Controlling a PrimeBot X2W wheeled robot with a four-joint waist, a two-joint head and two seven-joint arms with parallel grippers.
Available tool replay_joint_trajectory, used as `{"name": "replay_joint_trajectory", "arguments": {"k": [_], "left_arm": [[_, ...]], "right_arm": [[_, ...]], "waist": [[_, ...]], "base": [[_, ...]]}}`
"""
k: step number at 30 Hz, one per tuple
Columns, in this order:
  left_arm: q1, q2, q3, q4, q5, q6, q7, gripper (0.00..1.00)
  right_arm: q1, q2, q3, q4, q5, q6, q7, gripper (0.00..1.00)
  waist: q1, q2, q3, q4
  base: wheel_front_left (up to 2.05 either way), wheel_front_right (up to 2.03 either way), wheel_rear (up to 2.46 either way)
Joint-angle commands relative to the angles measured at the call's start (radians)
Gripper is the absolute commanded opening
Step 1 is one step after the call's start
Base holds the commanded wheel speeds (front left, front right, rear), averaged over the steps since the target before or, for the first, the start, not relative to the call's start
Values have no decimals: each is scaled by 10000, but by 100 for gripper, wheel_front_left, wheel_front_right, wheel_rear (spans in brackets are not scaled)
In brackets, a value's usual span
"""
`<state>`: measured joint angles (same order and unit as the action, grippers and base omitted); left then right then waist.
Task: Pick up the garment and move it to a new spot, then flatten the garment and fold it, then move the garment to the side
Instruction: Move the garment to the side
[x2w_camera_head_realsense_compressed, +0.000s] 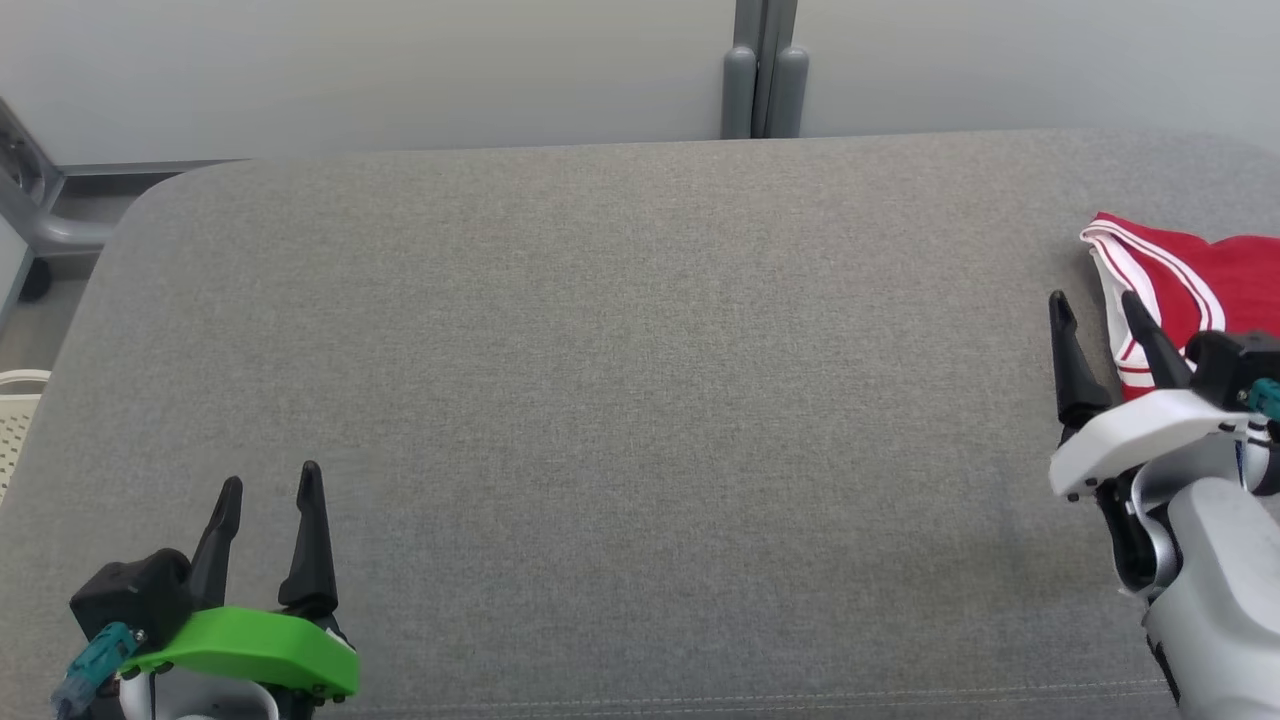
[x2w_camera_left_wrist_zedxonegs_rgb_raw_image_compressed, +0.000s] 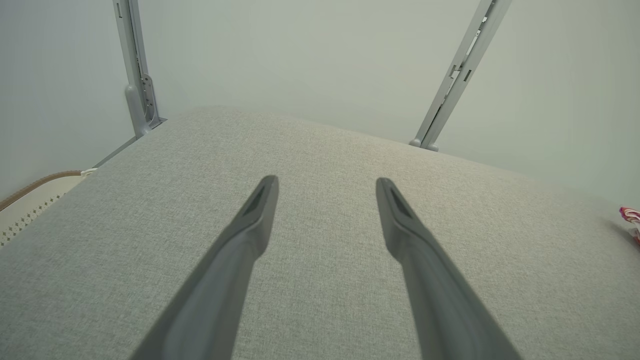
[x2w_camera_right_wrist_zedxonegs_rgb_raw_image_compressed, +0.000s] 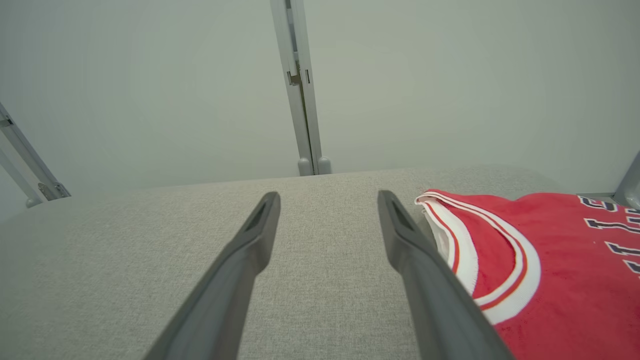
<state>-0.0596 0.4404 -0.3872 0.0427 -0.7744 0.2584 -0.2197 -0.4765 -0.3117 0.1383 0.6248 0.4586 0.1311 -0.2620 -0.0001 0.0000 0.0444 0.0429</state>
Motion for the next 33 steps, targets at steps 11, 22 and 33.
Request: {"name": "replay_joint_trajectory", "arguments": {"k": [11,22,33], "left_arm": [[722,-100,80,-3,-181,56,-194,100],[945,-145,-242,-28,-33,2,-112,100],[802,-199,-474,72,64,39,-50,100]], "right_arm": [[2890,1974,-1219,-2914,-1634,-7,1026,100],[4396,2566,-1144,-5132,-1965,-7,1970,100],[4873,2603,-1160,-5652,-1691,-7,2155,100]], "waist": [[1,0,-479,372],[1,0,-733,261],[1,0,-840,146]], "base": [[0,0,0],[0,0,0],[0,0,0]]}}
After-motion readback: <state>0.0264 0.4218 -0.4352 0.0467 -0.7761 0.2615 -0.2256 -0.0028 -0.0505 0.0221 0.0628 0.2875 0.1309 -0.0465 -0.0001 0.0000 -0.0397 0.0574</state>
